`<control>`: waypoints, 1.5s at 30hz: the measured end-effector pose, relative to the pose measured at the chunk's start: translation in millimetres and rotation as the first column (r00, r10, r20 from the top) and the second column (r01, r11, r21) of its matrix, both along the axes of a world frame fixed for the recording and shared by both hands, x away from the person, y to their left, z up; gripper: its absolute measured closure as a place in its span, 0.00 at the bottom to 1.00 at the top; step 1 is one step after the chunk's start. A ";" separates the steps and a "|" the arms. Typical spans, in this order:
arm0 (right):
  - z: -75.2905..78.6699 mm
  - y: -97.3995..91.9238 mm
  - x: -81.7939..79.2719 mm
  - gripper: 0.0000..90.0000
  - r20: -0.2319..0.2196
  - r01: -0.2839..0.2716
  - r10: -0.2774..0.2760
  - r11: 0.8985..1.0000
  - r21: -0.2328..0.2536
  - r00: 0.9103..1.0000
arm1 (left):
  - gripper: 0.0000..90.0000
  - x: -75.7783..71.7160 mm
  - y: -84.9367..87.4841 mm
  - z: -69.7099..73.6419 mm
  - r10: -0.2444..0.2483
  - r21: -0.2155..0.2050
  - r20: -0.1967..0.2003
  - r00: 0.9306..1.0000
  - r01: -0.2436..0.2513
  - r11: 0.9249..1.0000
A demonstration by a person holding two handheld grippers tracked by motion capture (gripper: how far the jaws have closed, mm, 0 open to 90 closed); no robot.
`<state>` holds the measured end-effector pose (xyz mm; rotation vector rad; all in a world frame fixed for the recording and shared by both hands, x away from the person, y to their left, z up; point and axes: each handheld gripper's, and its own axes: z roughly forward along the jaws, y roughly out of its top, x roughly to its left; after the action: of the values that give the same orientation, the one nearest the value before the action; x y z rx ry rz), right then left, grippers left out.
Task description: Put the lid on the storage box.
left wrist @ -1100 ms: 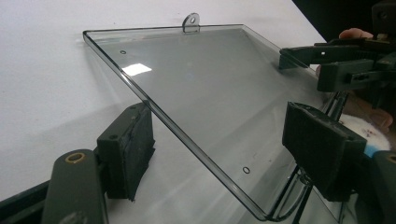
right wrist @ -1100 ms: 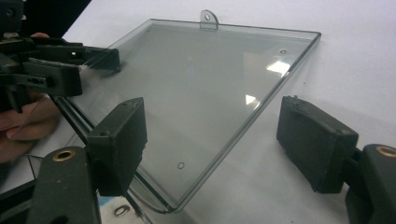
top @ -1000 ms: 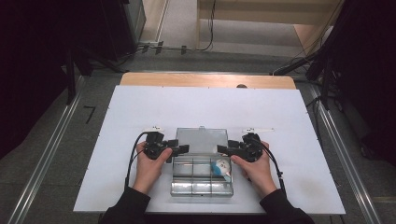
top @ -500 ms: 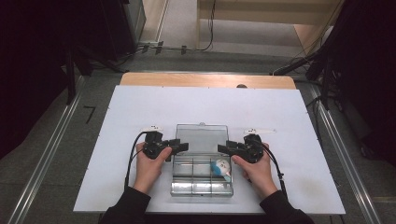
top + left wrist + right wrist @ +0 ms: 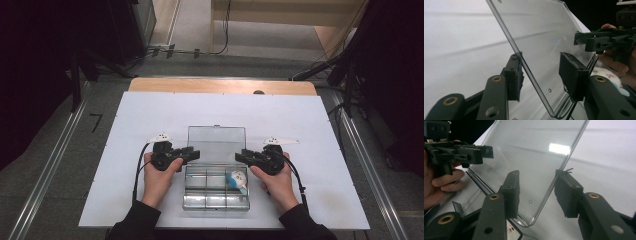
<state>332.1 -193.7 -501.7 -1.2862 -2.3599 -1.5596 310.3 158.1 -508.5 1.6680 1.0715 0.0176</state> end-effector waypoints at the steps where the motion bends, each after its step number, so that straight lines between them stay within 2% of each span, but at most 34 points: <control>1: 1.0 -0.6 -0.8 0.64 0.015 0.002 -0.002 1.000 0.000 1.000 | 0.63 -0.8 0.2 1.1 0.003 -0.004 0.008 1.000 -0.003 1.000; 4: 4.2 -3.3 -3.2 0.67 0.056 0.009 -0.009 1.000 0.004 0.998 | 0.67 -2.6 1.6 4.1 0.002 -0.006 0.025 1.000 -0.001 1.000; 9: 7.5 -6.3 -5.8 0.72 0.094 0.008 -0.010 1.000 0.019 0.996 | 0.71 -5.0 2.8 7.2 -0.001 -0.008 0.049 0.999 0.002 1.000; 14: 9.1 -7.0 -7.9 0.76 0.112 0.000 -0.002 1.000 0.020 0.994 | 0.73 -6.3 3.4 9.0 -0.011 -0.011 0.062 0.998 0.011 1.000; 19: 10.2 -11.0 -7.9 0.82 0.124 -0.025 0.018 0.998 0.050 0.992 | 0.76 -8.3 4.3 11.5 -0.026 -0.015 0.083 0.996 0.027 1.000; 24: 11.6 -13.0 -9.0 0.84 0.143 -0.040 0.032 0.998 0.051 0.989 | 0.77 -9.2 4.4 12.9 -0.037 -0.013 0.094 0.995 0.038 0.999; 27: 12.7 -13.8 -9.8 0.85 0.150 -0.048 0.040 0.998 0.049 0.988 | 0.76 -9.3 4.1 14.7 -0.044 -0.018 0.093 0.995 0.046 0.999; 33: 14.8 -14.5 -12.1 0.86 0.189 -0.056 0.049 0.998 0.033 0.981 | 0.63 -11.0 2.9 25.3 -0.047 -0.032 0.121 0.992 0.051 0.998; 41: 17.5 -14.8 -15.5 0.87 0.244 -0.067 0.062 0.998 0.012 0.968 | 0.63 -12.9 4.9 34.5 -0.013 -0.056 0.151 0.988 0.022 0.998; 45: 18.0 -15.1 -16.1 0.87 0.254 -0.067 0.063 0.998 0.006 0.965 | 0.63 -14.6 5.4 39.0 -0.003 -0.053 0.170 0.985 0.013 0.998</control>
<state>316.0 -208.9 -483.7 -1.0492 -2.4997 -1.8156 295.7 163.4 -469.5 1.5918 0.9287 0.1225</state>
